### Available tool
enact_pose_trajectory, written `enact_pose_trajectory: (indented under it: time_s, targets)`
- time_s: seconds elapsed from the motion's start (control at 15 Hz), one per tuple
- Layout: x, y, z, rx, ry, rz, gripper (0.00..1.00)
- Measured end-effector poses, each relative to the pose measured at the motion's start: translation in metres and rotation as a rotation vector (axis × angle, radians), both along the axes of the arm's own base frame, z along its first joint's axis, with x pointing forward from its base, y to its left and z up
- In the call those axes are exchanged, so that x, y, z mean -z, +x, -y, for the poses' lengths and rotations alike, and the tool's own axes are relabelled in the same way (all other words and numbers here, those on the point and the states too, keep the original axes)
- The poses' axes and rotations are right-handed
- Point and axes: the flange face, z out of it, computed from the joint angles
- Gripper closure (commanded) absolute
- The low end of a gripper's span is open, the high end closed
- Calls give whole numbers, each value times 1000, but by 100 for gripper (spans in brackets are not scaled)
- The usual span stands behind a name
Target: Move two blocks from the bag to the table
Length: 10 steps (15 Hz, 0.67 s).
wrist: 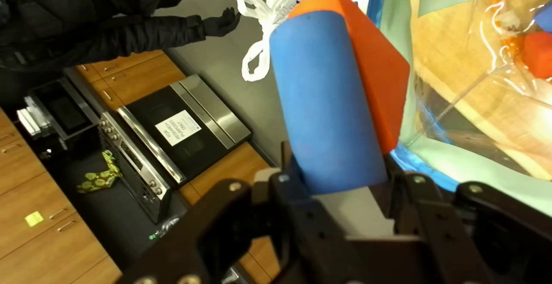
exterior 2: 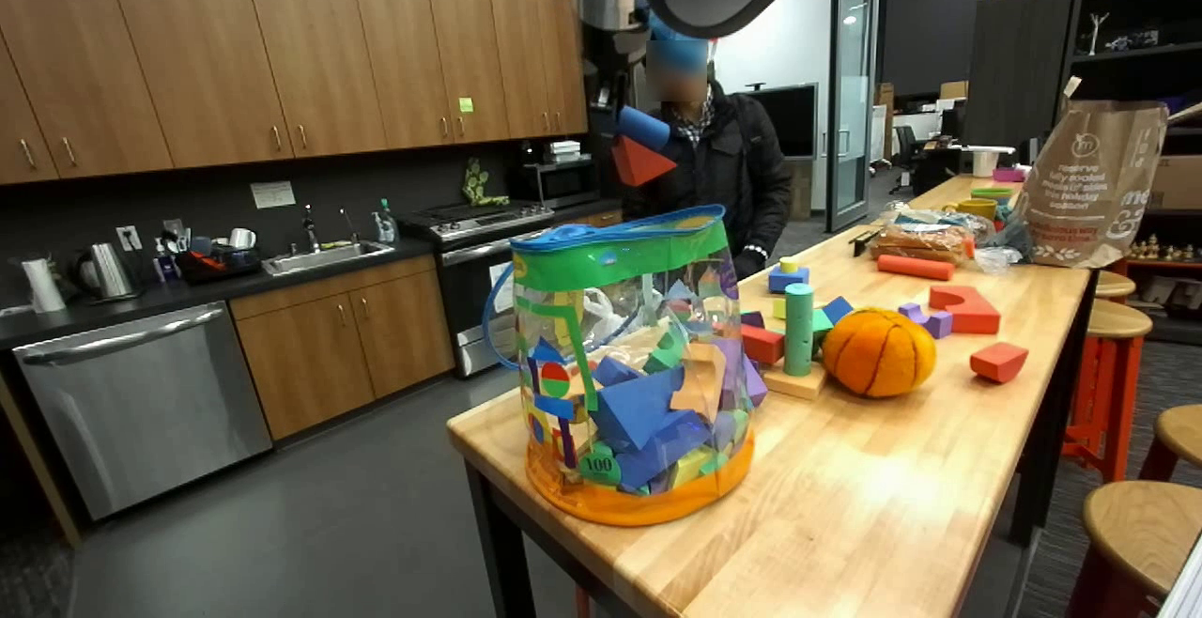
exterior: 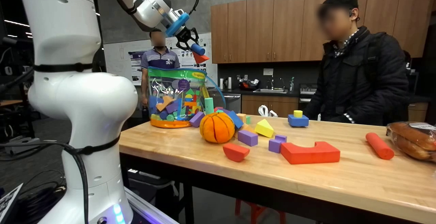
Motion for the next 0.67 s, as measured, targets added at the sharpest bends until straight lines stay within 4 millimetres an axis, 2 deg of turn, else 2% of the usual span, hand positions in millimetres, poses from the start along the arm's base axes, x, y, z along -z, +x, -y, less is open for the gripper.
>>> enact_pose_trajectory:
  time_s: [0.13,0.33,0.67]
  targets:
    - [1,-3,16,46,15,8,82]
    - [13,2,50,122,72,7,82]
    - [42,10,135,237,201,26,82]
